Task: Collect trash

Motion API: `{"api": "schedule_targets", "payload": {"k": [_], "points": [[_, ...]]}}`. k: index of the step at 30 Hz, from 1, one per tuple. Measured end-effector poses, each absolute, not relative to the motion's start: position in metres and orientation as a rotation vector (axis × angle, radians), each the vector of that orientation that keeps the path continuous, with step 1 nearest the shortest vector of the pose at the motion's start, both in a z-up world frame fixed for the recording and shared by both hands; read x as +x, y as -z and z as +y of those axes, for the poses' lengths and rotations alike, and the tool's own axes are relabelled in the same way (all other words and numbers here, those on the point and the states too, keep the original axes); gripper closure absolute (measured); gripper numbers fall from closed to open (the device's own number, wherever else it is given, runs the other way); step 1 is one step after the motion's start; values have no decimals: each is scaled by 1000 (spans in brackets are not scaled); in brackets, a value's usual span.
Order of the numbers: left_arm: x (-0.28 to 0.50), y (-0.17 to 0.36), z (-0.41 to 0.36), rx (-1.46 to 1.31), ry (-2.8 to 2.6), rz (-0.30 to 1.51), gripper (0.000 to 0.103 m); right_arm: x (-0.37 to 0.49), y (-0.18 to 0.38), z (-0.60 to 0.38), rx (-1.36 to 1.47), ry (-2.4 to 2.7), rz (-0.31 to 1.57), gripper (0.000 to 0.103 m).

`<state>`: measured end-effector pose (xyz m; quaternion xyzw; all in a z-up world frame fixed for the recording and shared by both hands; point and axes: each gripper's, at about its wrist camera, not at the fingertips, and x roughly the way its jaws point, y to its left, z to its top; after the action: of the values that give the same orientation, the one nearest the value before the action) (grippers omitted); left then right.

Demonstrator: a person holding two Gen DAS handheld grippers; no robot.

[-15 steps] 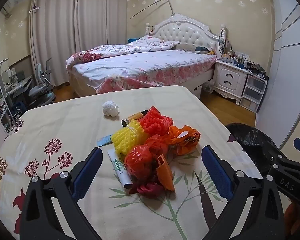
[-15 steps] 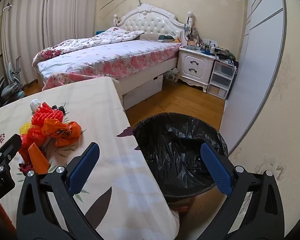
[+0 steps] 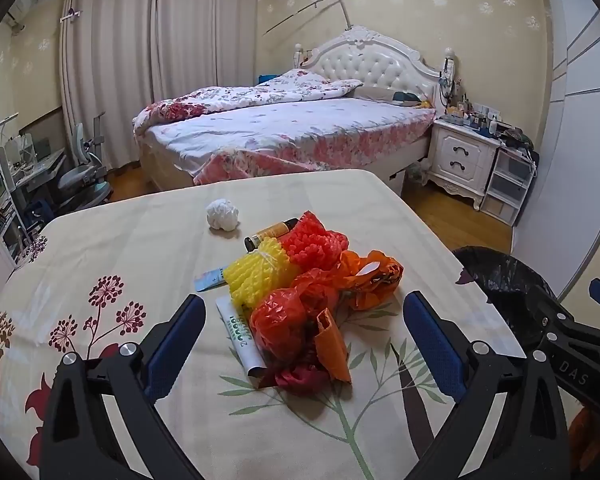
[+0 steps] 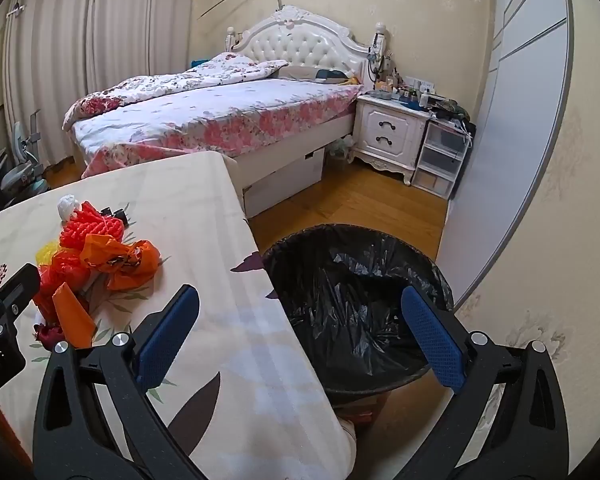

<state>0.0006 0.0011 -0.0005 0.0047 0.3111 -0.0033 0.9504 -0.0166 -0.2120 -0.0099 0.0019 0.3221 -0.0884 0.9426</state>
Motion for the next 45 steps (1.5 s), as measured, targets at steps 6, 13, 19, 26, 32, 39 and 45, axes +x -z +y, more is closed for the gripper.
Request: {"api": "schedule_targets", "payload": {"k": [6,13,19,26,32,39,45], "points": [[1,0,1,10,5,634,6,-16,10,-212,2,181,657,4],[2,8,6,6,6,639,6,-16,11,-211,0,182,659,4],[6,15,5,8,-4,649,6,-14,9,-210,-2,183,660,4],[6,17,5,8,-5,652,6,-18,16,-216,-2,182,662,4],[6,18,5,6,-3,656,6,-17,17,-215,-4,183,664,4],[7,22,4,10,-2,656,6,-15,22,-215,-4,184,665,4],[7,21,3,9,-3,658,6,-15,21,-215,-6,184,665,4]]}}
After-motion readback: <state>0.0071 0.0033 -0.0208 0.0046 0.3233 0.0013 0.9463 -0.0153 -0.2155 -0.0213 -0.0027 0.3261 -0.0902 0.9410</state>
